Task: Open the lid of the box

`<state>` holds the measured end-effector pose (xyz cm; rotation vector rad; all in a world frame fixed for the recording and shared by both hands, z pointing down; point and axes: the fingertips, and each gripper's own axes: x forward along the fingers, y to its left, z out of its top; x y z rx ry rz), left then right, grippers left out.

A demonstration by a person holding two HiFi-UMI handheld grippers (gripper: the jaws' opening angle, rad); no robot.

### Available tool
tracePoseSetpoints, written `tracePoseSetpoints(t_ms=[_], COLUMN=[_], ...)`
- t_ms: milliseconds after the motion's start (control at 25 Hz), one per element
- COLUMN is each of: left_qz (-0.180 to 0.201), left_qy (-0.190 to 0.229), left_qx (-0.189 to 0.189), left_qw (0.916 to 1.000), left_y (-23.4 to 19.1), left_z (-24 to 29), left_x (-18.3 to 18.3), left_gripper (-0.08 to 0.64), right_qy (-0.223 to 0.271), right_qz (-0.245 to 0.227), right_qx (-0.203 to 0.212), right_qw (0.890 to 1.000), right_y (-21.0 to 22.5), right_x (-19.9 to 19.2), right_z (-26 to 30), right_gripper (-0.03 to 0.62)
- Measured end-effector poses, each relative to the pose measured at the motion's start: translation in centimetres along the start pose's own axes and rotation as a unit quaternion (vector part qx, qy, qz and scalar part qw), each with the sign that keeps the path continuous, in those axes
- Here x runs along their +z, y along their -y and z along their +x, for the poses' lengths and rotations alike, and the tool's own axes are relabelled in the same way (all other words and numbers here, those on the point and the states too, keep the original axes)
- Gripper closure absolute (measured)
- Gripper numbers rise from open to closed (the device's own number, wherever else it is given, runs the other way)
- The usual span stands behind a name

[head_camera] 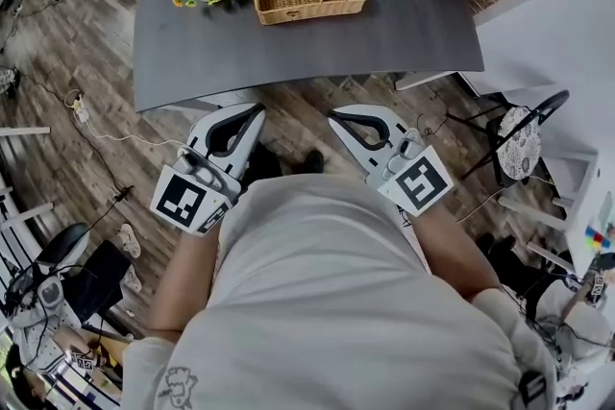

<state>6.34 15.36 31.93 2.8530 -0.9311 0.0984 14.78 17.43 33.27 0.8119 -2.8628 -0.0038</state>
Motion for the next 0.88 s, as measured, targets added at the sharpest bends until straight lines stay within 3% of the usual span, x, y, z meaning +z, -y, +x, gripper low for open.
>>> tracePoseSetpoints(t_ms=[360,880], left_qz=[-0.008,-0.009], left_qy=[0.010,0.018], left_qx=[0.004,0.010], left_qw=[0.9999,0.9997], left_y=[2.0,1.8], left_z=[-0.4,-0.5], left_x=[0.0,0.6], left_gripper=[0.549,0.549], right_qy=[0.006,0.013], right_qz=[-0.012,-0.008], right_qx=[0.001,0.001], right_qw=[1.000,1.000], right_y=[-0.5,-0.2], right_x=[0.1,0.7], right_z=[-1.0,-0.8], right_gripper=[0.588,0.588])
